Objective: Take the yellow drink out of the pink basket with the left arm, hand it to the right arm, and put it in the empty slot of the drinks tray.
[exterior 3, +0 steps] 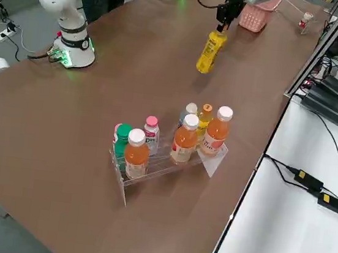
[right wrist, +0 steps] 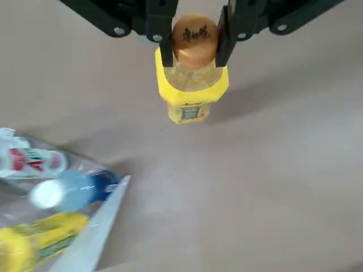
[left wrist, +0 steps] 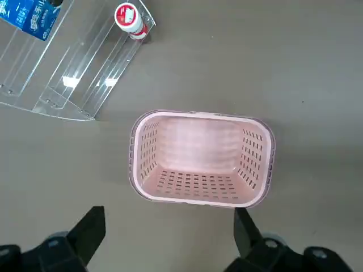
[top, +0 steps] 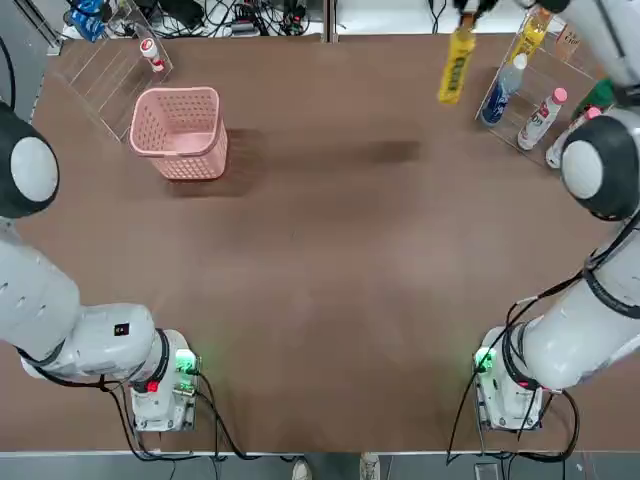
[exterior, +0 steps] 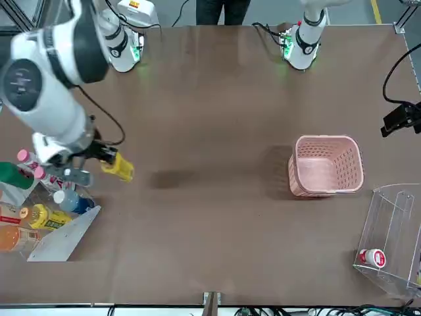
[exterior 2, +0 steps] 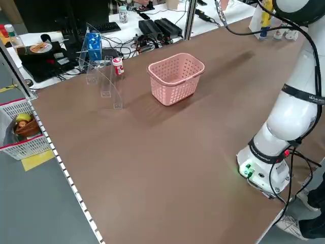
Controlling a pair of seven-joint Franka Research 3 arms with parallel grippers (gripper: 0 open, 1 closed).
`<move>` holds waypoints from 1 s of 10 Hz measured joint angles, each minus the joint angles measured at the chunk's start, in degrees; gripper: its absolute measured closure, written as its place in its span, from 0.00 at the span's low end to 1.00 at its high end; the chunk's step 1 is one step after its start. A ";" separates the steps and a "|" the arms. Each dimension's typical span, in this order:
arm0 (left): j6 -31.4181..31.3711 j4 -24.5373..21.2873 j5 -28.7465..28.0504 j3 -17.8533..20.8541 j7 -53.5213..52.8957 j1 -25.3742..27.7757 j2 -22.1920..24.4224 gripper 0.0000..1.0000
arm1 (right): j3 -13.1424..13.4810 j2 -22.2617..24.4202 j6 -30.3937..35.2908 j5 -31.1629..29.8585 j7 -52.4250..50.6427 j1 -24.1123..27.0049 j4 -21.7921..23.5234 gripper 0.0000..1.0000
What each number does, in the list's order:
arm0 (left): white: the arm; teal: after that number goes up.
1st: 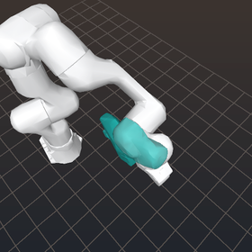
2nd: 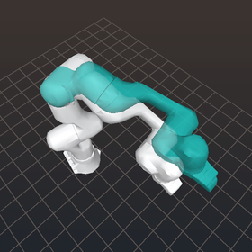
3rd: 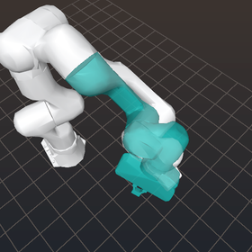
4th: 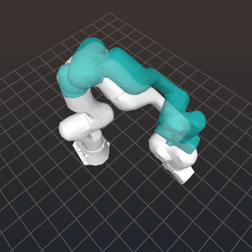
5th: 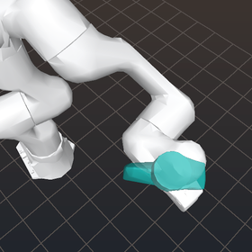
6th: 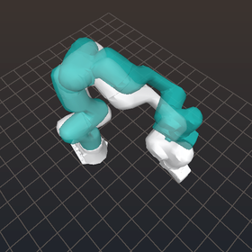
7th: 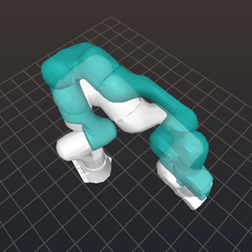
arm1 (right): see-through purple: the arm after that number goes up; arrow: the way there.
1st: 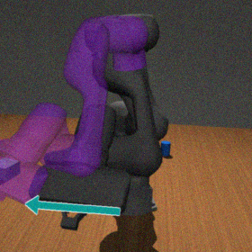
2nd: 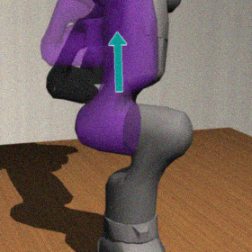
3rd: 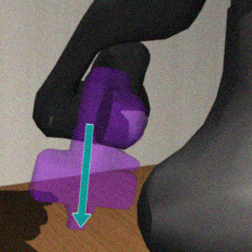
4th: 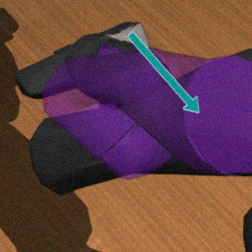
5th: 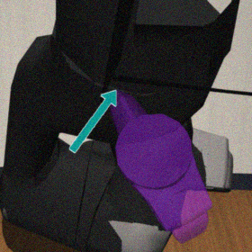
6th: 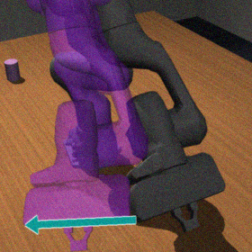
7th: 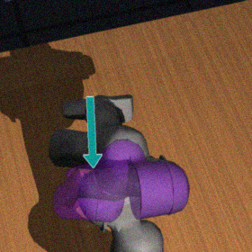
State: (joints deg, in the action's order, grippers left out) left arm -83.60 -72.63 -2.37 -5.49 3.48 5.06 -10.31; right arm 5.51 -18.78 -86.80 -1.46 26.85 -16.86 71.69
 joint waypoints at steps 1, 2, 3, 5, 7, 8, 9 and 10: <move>0.00 -0.01 0.00 0.01 0.00 0.00 0.00 0.00 | 0.04 1.39 1.15 -0.03 -3.13 3.31 0.01 0.66; -0.01 -0.03 0.00 0.04 0.00 0.00 0.00 0.00 | 0.05 2.49 2.19 -0.03 -6.83 6.79 0.03 0.66; -0.01 -0.04 0.00 0.05 0.00 -0.03 0.00 0.00 | 0.07 3.28 2.80 -0.03 -10.39 10.44 0.06 0.66; -0.01 -0.06 0.00 0.07 0.00 -0.06 0.00 0.00 | 0.05 3.99 2.95 0.04 -14.92 17.08 0.10 0.66; -0.01 -0.07 0.00 0.09 0.00 -0.07 0.00 0.00 | -0.01 4.05 3.18 0.09 -16.52 20.52 0.10 0.66; -0.01 -0.07 0.00 0.08 0.00 -0.10 0.00 0.00 | -0.08 4.08 3.26 0.09 -16.52 20.63 0.10 0.66; -0.01 -0.07 0.00 0.08 0.00 -0.11 0.00 0.00 | -0.17 4.13 3.28 0.09 -16.43 20.70 0.10 0.66; -0.01 -0.07 0.00 0.09 0.00 -0.11 0.00 0.00 | -0.17 4.24 3.32 0.08 -16.43 21.09 0.10 0.66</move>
State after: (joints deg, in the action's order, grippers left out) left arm -83.61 -72.70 -2.37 -5.40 3.48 4.95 -10.31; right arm 5.35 -14.54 -83.48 -1.38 10.41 4.23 71.79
